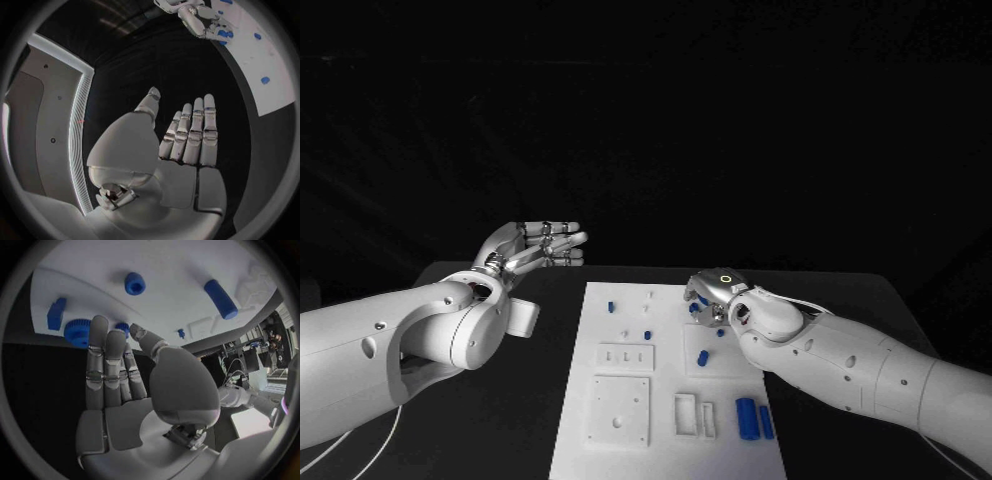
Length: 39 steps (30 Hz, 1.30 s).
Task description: Assemble the parts on the task board
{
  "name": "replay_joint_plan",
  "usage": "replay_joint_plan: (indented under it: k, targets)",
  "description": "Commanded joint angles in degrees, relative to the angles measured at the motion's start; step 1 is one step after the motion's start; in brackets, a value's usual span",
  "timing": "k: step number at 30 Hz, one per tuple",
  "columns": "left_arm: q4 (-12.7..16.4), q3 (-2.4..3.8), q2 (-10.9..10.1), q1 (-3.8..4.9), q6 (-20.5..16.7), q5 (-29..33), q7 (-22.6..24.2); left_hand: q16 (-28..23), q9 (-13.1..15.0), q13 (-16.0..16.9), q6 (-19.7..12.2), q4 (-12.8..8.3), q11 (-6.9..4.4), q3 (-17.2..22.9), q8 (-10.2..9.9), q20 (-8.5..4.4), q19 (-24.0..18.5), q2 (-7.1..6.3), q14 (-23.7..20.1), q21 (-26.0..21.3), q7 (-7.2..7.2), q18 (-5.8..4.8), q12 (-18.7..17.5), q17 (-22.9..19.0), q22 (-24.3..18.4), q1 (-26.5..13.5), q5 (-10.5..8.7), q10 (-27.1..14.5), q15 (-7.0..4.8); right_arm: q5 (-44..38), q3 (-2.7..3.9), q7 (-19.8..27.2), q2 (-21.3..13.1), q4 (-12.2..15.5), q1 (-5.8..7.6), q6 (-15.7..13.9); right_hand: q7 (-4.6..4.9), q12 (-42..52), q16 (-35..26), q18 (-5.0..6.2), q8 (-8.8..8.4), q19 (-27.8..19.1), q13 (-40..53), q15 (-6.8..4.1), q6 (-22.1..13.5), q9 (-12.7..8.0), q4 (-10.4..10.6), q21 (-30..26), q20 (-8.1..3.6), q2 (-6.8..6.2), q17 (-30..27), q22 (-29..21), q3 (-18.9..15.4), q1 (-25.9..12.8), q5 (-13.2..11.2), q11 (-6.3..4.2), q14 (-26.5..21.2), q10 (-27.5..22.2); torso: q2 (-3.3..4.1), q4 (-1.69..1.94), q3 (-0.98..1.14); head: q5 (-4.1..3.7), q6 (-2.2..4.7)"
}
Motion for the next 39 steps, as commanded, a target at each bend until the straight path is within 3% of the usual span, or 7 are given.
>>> replay_joint_plan:
  k: [1,17,19,26,32,39]
  targets:
    - [0.05,0.08,-0.04,0.22,0.59,-0.39,0.19,-0.37,0.09,0.06,0.32,-0.02,0.0,0.25,0.19,0.05,-0.3,-0.41,-0.39,-0.13,0.14,-0.5,0.28,-0.04,-0.07,-0.02,-0.24,-0.28,0.21,-0.31,0.0,0.49,0.04,-0.32,-0.09,0.71,0.07,-0.25,0.43,0.71,-0.23,0.48,-0.06,-0.19,0.14,-0.04,0.08,-0.25,-0.21,0.09,-0.06,0.4,1.05,-0.9,-0.22,-0.03,-0.33,1.57,0.35,0.07,-0.04,0.0,0.03]
    - [0.1,0.09,-0.26,0.53,0.71,-0.39,-0.15,-0.37,0.09,0.05,0.38,0.31,0.05,0.46,0.19,0.09,-0.35,-0.58,-0.44,-0.11,0.16,-0.48,0.28,-0.05,-0.09,-0.07,-0.24,-0.43,0.23,0.05,-0.01,0.91,0.05,-0.77,-0.17,1.08,0.26,-0.19,1.0,0.41,-0.2,-0.18,-0.02,-0.65,0.79,-0.02,0.95,-0.18,-0.75,0.24,-0.15,3.51,6.27,-1.81,-1.06,-0.66,-0.62,4.09,0.93,0.14,-0.11,-0.12,0.24]
    - [0.14,0.09,-0.33,0.55,0.7,-0.39,-0.24,-0.37,0.09,0.05,0.39,0.34,0.05,0.47,0.19,0.09,-0.35,-0.57,-0.44,-0.11,0.16,-0.47,0.28,-0.05,-0.09,-0.08,-0.24,-0.44,0.23,0.14,-0.01,0.97,0.04,-0.77,-0.17,0.65,0.3,-0.2,1.05,0.45,-0.15,-0.2,0.01,-0.89,1.49,0.03,1.35,-0.15,-0.86,1.07,-0.12,3.81,7.33,-1.59,-2.04,-0.98,-0.62,5.31,1.05,0.14,-0.14,-0.14,0.27]
    - [0.14,0.09,-0.4,0.58,0.7,-0.39,-0.41,-0.37,0.09,0.05,0.39,0.42,0.07,0.5,0.19,0.1,-0.36,-0.53,-0.47,-0.11,0.15,-0.47,0.28,-0.05,-0.09,-0.11,-0.24,-0.55,0.24,0.51,-0.01,1.24,0.1,-0.65,-0.17,-1.31,-0.12,-0.17,1.2,-0.28,-0.09,-0.08,0.1,-1.73,4.49,0.19,1.94,2.1,-1.73,1.84,0.11,6.84,8.67,-1.31,-2.59,-2.06,-0.62,9.07,1.22,0.28,-0.22,-0.21,0.49]
    - [0.14,0.09,-0.42,0.59,0.62,-0.39,-0.58,-0.34,0.09,0.05,0.34,0.42,0.13,0.62,0.19,0.11,-0.37,-0.58,-0.45,-0.09,0.18,-0.44,0.25,-0.04,-0.09,0.09,-0.23,-0.79,0.25,0.03,-0.01,0.33,0.09,-0.25,-0.17,-3.08,-0.91,-0.1,1.1,-1.56,0.0,-0.4,0.22,-2.74,7.41,0.33,1.32,6.86,-2.81,2.39,0.4,12.12,8.35,-0.83,-2.42,-3.09,-0.9,12.27,1.29,0.4,-0.33,-0.39,0.87]
    - [0.12,0.09,-0.4,0.6,0.27,-0.39,-0.64,-0.36,0.1,0.05,0.5,0.36,0.26,0.79,0.21,0.16,-0.42,-0.7,-0.56,-0.09,0.18,-0.41,0.27,-0.05,-0.1,0.27,-0.23,-1.31,0.3,0.0,0.02,-1.38,0.09,1.3,-0.15,-5.22,-1.12,-0.16,0.84,-1.91,-0.16,-1.99,0.19,-3.01,8.37,0.25,0.65,9.34,-3.23,2.56,0.58,17.16,8.5,-1.16,-2.52,-3.35,-0.58,13.23,1.47,0.41,-0.36,-0.21,1.21]
